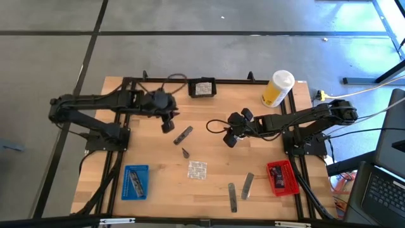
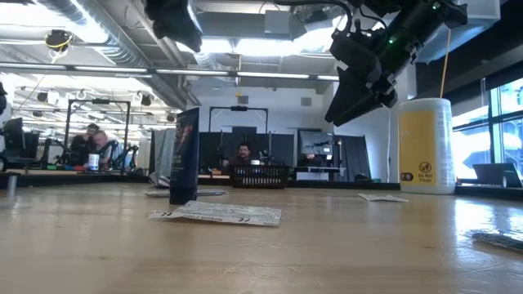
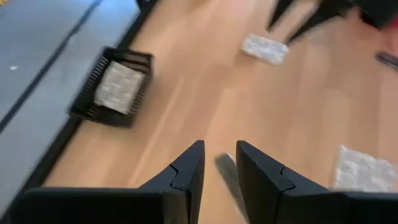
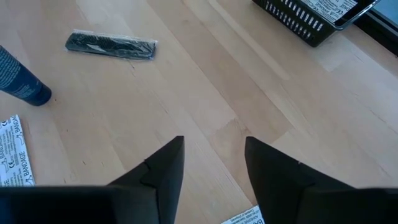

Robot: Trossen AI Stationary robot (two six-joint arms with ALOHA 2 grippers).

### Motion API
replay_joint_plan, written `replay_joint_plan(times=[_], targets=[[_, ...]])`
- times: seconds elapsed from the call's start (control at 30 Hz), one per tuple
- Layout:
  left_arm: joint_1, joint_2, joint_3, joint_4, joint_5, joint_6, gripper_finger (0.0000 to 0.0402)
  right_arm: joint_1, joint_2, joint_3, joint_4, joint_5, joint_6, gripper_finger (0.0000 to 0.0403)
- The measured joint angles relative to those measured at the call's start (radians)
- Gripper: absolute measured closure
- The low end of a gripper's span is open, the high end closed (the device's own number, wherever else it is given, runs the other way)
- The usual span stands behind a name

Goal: Pick & Place Travel size toiletries
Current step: Put the black comb into the blue bin

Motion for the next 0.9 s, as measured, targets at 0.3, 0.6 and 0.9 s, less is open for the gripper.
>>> replay_joint_plan(times=[0.3, 0.6, 0.9], targets=[[-0.189, -0.017, -0.074, -0.003, -0.001, -0.128, 0.0314, 0.0, 0.0, 0.0, 0.0, 0.0, 0.0, 0.0225], [-0.363, -0.017, -0.136, 0.0, -0.164, -0.261, 0.0318, 0.0, 0.0, 0.0, 0.0, 0.0, 0.0, 0.0207], [-0.395, -0.016, -0.234, 0.005, -0.276, -0.408, 0.031, 0.0, 0.0, 0.0, 0.029, 0.007, 0.0, 0.0196]])
